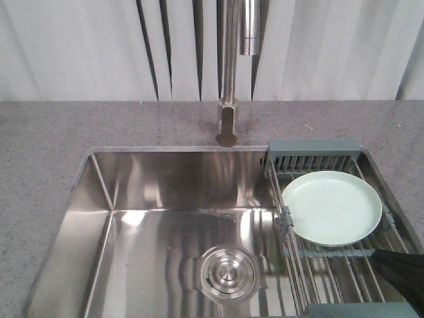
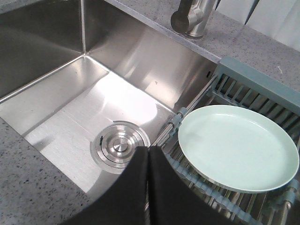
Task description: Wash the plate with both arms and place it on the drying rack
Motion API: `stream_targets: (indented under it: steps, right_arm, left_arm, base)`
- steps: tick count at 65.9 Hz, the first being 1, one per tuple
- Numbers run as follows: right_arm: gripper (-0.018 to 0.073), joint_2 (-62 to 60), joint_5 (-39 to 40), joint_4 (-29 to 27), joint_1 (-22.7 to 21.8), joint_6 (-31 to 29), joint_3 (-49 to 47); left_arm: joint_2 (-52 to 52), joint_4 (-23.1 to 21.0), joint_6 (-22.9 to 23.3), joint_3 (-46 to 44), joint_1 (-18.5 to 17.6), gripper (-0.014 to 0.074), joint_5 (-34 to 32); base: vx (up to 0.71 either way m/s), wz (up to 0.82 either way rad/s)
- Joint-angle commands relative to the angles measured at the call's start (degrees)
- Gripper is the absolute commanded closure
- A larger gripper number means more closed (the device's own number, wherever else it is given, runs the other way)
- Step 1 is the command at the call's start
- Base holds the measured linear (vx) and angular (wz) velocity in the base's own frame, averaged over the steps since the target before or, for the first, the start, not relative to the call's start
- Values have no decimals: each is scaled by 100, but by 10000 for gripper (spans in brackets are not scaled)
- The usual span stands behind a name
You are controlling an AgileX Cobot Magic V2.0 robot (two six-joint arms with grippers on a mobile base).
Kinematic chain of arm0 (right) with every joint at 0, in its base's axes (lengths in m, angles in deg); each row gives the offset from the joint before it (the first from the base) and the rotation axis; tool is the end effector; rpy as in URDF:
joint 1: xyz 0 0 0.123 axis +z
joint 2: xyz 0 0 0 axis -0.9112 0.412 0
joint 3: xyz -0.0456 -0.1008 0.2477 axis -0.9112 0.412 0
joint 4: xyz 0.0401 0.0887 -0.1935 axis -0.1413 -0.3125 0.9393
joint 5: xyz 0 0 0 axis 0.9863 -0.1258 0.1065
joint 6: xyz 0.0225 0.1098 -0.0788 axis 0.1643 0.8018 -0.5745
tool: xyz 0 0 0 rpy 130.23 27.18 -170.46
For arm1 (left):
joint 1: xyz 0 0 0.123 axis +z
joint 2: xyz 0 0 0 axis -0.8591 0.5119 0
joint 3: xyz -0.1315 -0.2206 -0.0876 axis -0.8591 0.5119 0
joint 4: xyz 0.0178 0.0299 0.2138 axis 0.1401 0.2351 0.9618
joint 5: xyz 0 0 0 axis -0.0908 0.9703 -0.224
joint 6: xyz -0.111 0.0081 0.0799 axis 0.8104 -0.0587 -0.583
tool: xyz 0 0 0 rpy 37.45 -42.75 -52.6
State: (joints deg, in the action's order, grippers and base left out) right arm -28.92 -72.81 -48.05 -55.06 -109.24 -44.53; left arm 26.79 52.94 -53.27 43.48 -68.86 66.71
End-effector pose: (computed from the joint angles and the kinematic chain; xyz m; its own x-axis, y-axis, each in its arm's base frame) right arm 0.1003 0.0610 0.2594 -0.3013 -0.4046 -0.8635 -0.5799 0.7966 -0.1709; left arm 0.0801 -0.0139 0.1992 0.0005 0.0345 -0.9994 0.1701 0.9848 0.0340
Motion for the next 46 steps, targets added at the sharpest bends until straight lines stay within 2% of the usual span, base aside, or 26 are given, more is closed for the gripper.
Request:
stream_targets:
  steps: [1,11,25,46]
  right_arm:
    - [566,15,282,-118,-3,-47,-147]
    - [566,15,282,-118,-3,-47,-147]
    - [566,15,282,-118,-3,-47,-147]
    - [566,15,287,-118,-3,-47,-147]
  left_arm:
    - [-140,165,143,163,12,602,-416]
    - [-139,198,62,169,55,602,-416]
    - [-139,153,179,163,676,602,-567]
    - [-139,137,263,164,682,602,-505]
  base:
    - [0,0]
    - [0,0]
    - [0,0]
    - [0,0]
